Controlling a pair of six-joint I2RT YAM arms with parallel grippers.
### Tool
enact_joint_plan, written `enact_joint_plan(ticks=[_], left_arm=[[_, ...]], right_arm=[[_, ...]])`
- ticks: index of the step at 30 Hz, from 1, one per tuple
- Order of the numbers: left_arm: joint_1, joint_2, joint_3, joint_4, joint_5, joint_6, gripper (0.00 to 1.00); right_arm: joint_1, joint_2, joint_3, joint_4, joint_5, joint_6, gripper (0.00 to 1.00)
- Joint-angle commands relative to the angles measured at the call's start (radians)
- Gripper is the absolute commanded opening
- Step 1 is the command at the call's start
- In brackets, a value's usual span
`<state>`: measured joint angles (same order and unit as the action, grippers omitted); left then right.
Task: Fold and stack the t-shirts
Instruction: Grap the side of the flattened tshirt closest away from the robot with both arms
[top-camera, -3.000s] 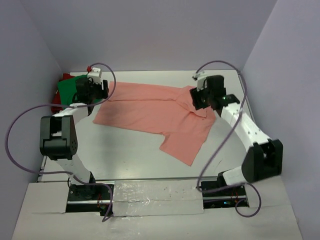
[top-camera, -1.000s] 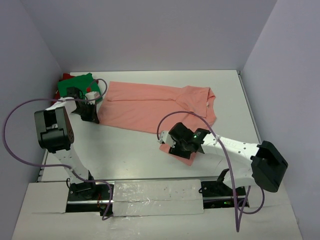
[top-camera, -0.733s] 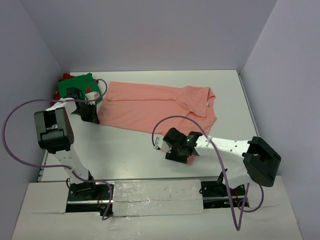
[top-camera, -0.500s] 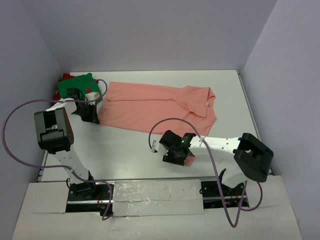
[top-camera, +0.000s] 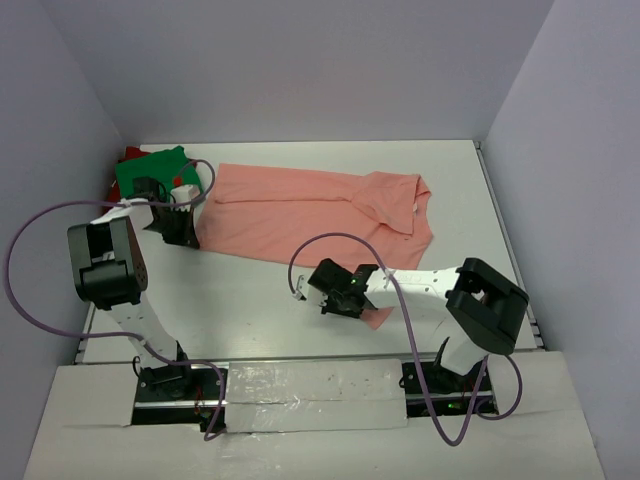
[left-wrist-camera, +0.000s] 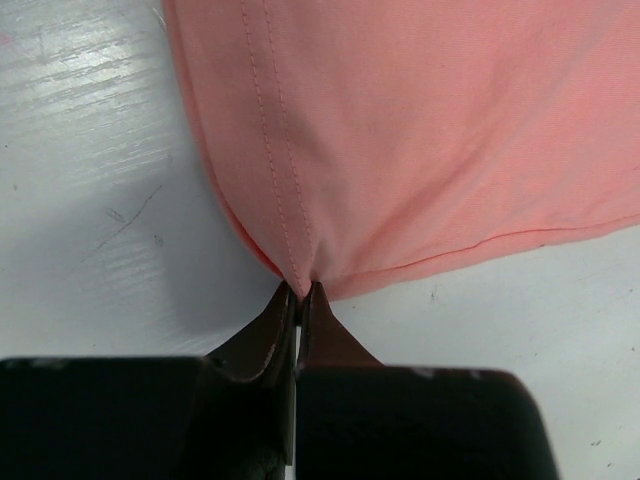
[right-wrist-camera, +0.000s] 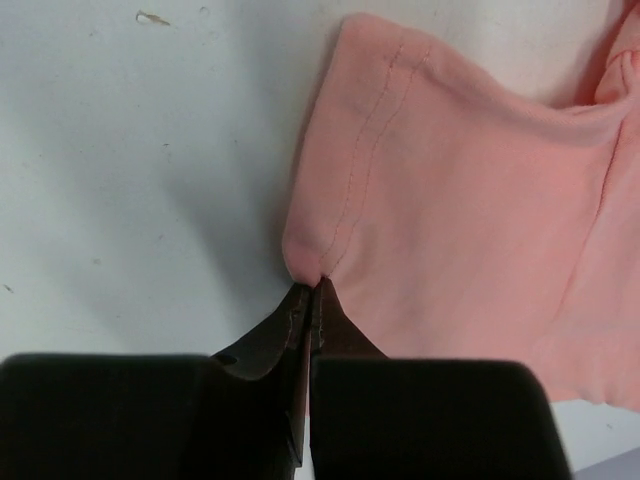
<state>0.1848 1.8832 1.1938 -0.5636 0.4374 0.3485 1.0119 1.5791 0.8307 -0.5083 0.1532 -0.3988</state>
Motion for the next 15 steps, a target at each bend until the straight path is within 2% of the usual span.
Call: enact_joint_plan(ticks=[1, 8, 15], left_arm=[[-0.001, -0.021, -0.026, -0.015, 0.006, 0.017, 0.00], [0.001, -0.085, -0.036, -0.042, 0.029, 0.017, 0.00], [0.001, -0.171, 0.033, -0.116, 0.050, 0.015, 0.00]], right_arm=[[0.001, 0.045, -0.011, -0.022, -0.012, 0.000, 0.00], [0.001, -0.050, 0.004, -0.094, -0.027, 0.021, 0.00], [-0.048, -0.188, 0.057, -0.137, 0.089, 0.002, 0.00]])
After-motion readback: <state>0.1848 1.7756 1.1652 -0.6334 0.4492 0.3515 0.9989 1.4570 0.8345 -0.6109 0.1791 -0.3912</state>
